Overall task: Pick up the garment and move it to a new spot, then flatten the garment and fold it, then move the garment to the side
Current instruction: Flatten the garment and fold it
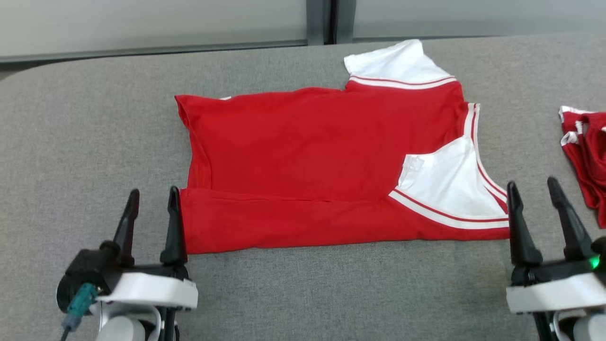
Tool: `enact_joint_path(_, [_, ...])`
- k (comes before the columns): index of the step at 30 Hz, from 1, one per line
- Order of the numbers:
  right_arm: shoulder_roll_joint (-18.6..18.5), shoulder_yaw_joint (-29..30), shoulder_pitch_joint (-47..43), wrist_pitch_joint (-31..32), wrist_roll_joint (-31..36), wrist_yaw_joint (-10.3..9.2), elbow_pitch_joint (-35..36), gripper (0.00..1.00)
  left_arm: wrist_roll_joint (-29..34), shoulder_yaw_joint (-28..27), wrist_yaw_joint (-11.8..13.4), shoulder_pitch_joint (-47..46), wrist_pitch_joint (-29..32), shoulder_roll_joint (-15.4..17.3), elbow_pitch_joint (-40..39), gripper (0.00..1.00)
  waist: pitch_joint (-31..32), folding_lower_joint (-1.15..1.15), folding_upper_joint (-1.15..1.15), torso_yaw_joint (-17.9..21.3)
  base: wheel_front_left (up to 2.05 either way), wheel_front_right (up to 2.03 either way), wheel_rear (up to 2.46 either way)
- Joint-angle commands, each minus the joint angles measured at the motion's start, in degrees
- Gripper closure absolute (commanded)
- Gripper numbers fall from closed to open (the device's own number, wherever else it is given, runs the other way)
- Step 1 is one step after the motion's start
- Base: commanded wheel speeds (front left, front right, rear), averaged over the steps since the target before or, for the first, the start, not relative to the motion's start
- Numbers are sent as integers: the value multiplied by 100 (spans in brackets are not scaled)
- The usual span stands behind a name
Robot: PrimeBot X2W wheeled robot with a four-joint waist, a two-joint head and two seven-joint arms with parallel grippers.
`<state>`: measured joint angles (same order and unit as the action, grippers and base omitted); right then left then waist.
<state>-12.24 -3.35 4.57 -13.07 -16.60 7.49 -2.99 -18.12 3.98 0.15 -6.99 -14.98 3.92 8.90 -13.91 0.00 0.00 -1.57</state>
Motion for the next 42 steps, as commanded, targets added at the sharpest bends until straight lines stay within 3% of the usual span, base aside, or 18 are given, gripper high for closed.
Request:
enact_joint_path(1, [26,23,-132,70,63,0,65,0,94,-2,39,102,-19,21,1,0,138,0,0,34,0,0,0])
enact_joint_path(12, [246,56,-732,494,169,0,473,0,237,34,42,495,-23,66,302,0,427,0,0,89,0,0,0])
enact_joint_path(24, [264,61,-725,644,83,0,338,0,190,183,-9,266,211,101,551,0,434,0,0,53,0,0,0])
enact_joint_path(31, [139,9,-297,693,-106,0,-607,0,-163,263,-121,-28,887,43,1341,0,157,0,0,95,0,0,0])
enact_joint_path(40, [97,-274,539,494,-645,0,-2328,0,-594,263,-201,-353,963,-38,2000,0,-102,0,0,85,0,0,0])
enact_joint_path(41, [69,-338,641,448,-670,0,-2459,0,-613,269,-211,-388,957,-42,2038,17,-119,0,0,78,0,0,0])
enact_joint_path(42, [75,-404,726,466,-791,0,-2599,0,-598,298,-220,-422,945,-41,2076,56,-136,0,0,75,0,0,0])
